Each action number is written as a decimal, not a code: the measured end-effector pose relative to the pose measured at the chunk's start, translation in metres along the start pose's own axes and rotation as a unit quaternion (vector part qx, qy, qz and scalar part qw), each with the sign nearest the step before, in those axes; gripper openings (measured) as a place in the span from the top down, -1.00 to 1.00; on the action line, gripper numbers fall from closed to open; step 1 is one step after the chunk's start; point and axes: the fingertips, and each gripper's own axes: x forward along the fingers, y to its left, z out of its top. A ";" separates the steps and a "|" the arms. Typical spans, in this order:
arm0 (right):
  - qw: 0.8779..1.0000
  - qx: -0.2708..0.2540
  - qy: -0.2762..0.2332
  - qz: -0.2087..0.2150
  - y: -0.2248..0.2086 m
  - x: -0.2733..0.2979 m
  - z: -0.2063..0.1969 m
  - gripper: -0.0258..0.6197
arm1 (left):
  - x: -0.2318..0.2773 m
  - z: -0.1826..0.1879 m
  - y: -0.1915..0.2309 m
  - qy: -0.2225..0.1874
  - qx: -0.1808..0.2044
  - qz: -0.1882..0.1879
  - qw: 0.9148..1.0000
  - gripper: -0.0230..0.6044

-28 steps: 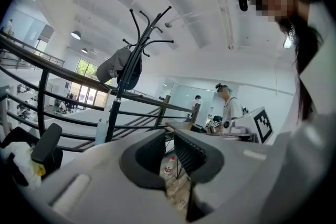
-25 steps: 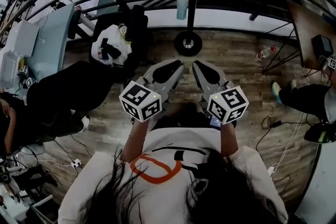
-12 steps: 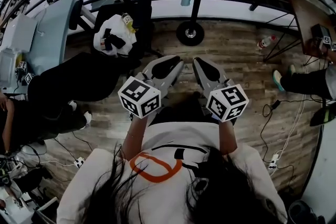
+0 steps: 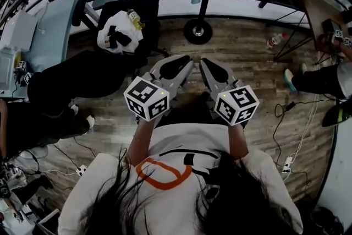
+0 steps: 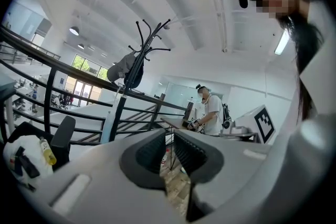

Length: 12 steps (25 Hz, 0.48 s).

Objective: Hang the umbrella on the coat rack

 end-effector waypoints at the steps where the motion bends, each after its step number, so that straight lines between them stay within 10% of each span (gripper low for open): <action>1: 1.000 -0.001 0.000 0.001 0.002 -0.002 -0.001 0.90 | -0.002 -0.001 -0.002 0.000 0.001 0.000 1.000 0.80; 12: 1.000 -0.006 0.003 0.002 0.009 -0.015 -0.006 0.90 | -0.015 -0.004 -0.008 -0.001 0.006 0.012 1.000 0.80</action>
